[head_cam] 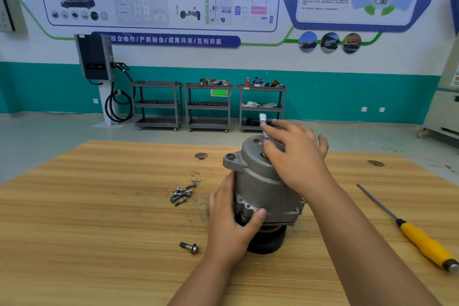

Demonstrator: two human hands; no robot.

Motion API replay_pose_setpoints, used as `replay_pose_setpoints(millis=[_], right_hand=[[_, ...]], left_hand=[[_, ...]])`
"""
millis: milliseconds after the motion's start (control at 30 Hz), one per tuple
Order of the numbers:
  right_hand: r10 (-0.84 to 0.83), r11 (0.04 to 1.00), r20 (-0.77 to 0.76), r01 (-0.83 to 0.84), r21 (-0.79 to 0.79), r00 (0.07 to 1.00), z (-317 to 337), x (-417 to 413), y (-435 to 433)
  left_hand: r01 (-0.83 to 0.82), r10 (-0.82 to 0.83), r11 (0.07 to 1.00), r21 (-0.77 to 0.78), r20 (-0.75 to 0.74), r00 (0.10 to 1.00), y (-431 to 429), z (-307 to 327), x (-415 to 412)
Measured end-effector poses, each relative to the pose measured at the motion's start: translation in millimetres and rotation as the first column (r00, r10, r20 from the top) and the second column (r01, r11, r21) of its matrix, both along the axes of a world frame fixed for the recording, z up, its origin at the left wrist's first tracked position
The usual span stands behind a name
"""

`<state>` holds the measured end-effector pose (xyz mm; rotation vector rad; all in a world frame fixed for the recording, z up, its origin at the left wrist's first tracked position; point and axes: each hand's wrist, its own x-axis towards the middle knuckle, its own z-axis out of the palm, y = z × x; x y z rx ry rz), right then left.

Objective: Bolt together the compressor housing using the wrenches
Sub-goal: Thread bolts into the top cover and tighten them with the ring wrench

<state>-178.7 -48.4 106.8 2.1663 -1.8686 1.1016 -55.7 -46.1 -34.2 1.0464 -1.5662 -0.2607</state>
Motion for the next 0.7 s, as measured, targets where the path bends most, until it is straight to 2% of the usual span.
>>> replay_pose_setpoints(millis=[167,300,367,467,600,700], right_hand=[[0.046,0.999,-0.011,-0.045,0.027,0.999,-3,-21,2],[-0.131,0.990,-0.083,0.134,0.039,0.988,-7,-42,10],[-0.165,0.986,-0.073,0.165,0.002,0.984,-13,-54,18],[-0.097,0.978,0.072,0.108,-0.180,0.993,-27,-66,36],[-0.069,0.871,0.185,0.150,-0.468,0.980,-41,-73,58],[0.063,0.798,0.238,0.095,-0.595,0.969,-50,-72,69]], left_hand=[[0.003,-0.003,1.000,0.006,0.003,1.000,0,0,0],[0.009,-0.009,1.000,0.000,0.002,1.000,0,0,0],[0.007,-0.007,1.000,-0.001,0.004,1.000,1,0,0],[0.008,-0.008,1.000,0.005,0.005,1.000,0,0,0],[0.001,-0.001,1.000,0.031,0.001,1.000,1,0,0],[0.005,-0.005,0.999,0.035,-0.010,1.000,2,1,1]])
